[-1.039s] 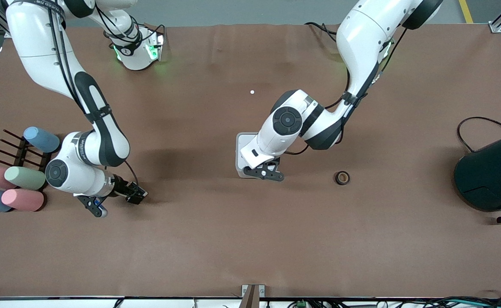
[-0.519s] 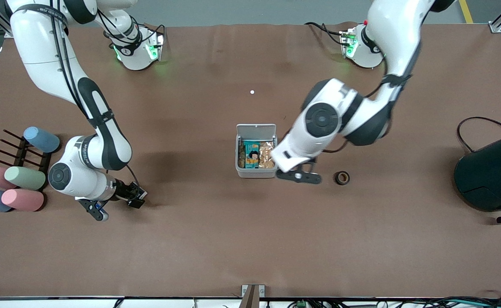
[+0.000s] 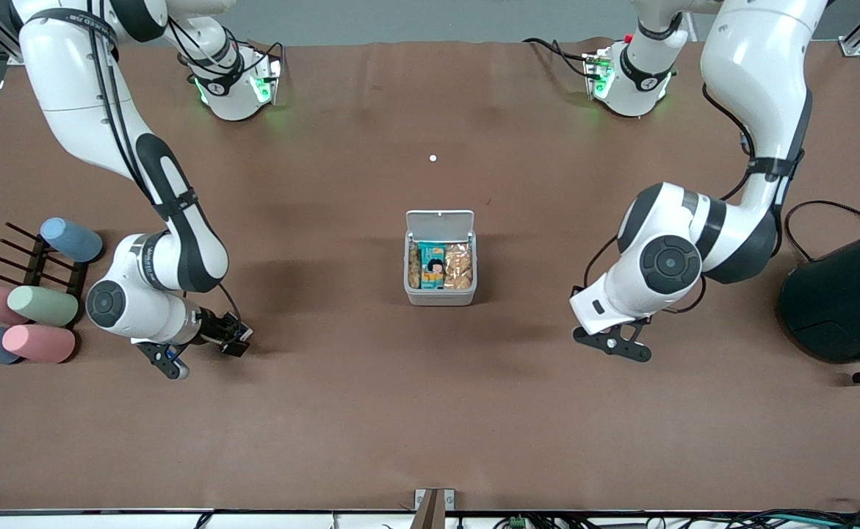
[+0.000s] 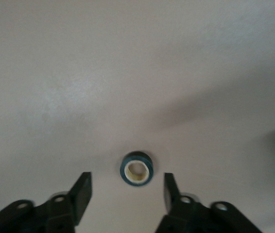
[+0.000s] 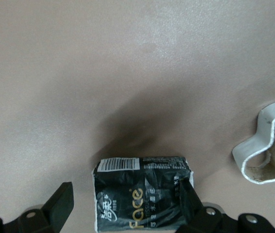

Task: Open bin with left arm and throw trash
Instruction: 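Grasp the tape roll with the left gripper while the right gripper lifts tissues, then carry the black tissue pack over the bin with the right gripper and release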

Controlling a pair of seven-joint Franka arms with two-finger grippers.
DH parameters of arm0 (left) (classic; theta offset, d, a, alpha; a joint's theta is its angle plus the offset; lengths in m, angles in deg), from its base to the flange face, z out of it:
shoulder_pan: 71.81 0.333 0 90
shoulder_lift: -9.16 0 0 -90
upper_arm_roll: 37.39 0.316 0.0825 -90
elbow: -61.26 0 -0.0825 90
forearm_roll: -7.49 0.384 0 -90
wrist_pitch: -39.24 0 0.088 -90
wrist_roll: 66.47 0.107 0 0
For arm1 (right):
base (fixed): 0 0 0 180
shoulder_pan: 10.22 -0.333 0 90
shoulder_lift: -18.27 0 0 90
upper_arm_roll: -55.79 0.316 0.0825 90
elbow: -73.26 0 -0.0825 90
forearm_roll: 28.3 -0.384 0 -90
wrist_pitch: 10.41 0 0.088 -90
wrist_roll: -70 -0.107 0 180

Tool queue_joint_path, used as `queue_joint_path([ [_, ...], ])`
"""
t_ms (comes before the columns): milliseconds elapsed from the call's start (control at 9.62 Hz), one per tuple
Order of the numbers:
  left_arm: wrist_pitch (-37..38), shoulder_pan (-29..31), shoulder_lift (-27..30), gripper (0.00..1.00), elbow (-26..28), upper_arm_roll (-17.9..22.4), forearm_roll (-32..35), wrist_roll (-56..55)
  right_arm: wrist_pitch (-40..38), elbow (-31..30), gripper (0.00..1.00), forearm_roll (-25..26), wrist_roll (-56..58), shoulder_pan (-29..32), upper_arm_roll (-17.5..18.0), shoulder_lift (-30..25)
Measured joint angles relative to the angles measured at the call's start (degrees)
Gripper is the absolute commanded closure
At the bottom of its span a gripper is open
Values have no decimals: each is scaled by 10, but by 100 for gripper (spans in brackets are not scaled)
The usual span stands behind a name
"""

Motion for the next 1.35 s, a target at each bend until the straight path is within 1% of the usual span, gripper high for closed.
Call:
queue_joint_path([
  [104,-52,8,-3,1,42,0,1,7,-3,0,20,0,0,0,0,0],
  [208,-104,13,-6,1,85,0,1,8,-4,0,30,1,0,0,0,0],
  [312,-145,17,-10,1,122,0,2,8,-5,0,43,1,0,0,0,0],
  [416,-163,19,-14,2,141,0,2,8,-5,0,62,1,0,0,0,0],
  [519,-169,20,-17,2,149,0,2,8,-5,1,79,1,0,-3,0,0],
  [623,-176,21,-18,2,154,0,2,8,-4,2,91,1,0,-8,0,0],
  [831,-191,28,-18,2,167,0,3,8,-28,7,100,1,0,-12,0,0],
  [935,-202,32,-19,2,175,0,4,8,-41,9,100,1,0,-12,0,0],
  [1039,-210,35,-21,6,181,0,6,8,-57,15,100,1,-8,-12,-1,0],
  [1143,-215,38,-24,34,183,0,10,8,-93,36,100,1,-26,-12,-1,-1],
  [1247,-217,40,-25,67,184,0,13,8,-149,78,100,1,-56,-12,-1,-3],
  [1351,-219,42,-26,90,185,0,14,9,-205,127,100,0,-90,-13,1,-6],
])
